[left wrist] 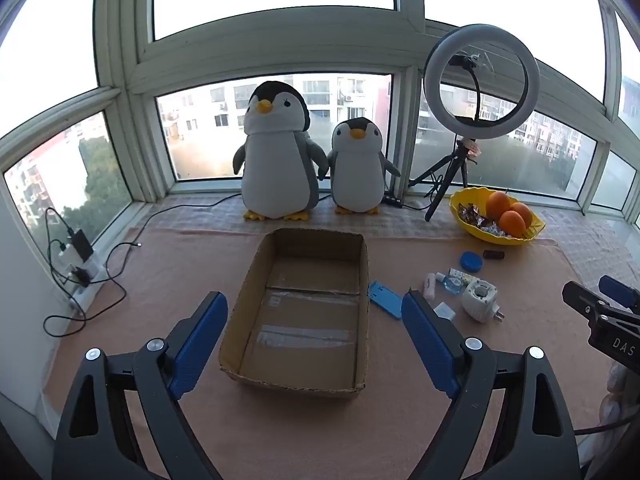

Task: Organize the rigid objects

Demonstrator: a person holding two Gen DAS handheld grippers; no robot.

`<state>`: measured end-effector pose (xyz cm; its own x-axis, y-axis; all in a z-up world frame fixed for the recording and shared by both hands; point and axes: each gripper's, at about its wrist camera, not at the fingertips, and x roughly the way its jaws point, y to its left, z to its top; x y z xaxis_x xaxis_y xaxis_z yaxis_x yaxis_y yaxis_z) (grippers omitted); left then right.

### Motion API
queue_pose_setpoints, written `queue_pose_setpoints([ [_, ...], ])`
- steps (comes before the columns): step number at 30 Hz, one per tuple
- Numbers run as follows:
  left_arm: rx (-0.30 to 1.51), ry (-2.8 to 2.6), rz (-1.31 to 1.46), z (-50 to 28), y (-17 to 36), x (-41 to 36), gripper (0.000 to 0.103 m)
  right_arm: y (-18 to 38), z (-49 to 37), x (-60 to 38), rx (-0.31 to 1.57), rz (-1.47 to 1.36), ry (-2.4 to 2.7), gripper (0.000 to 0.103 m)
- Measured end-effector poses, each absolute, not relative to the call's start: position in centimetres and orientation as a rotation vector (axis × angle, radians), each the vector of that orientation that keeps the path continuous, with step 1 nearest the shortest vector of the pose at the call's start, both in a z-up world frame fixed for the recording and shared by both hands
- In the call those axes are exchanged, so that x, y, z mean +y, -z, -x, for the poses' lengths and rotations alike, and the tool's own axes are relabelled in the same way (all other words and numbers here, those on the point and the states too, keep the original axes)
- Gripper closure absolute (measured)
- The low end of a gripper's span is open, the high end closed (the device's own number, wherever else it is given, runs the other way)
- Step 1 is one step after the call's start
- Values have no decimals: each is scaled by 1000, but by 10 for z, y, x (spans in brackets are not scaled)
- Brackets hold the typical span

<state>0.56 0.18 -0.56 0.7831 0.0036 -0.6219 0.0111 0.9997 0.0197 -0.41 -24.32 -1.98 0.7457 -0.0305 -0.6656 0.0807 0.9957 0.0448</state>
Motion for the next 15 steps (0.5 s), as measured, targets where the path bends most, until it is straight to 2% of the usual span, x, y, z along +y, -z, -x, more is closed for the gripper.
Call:
queue_pose_setpoints([
  [15,672,3,-22,-6,6,3,15,24,5,-242,732,-71,58,19],
])
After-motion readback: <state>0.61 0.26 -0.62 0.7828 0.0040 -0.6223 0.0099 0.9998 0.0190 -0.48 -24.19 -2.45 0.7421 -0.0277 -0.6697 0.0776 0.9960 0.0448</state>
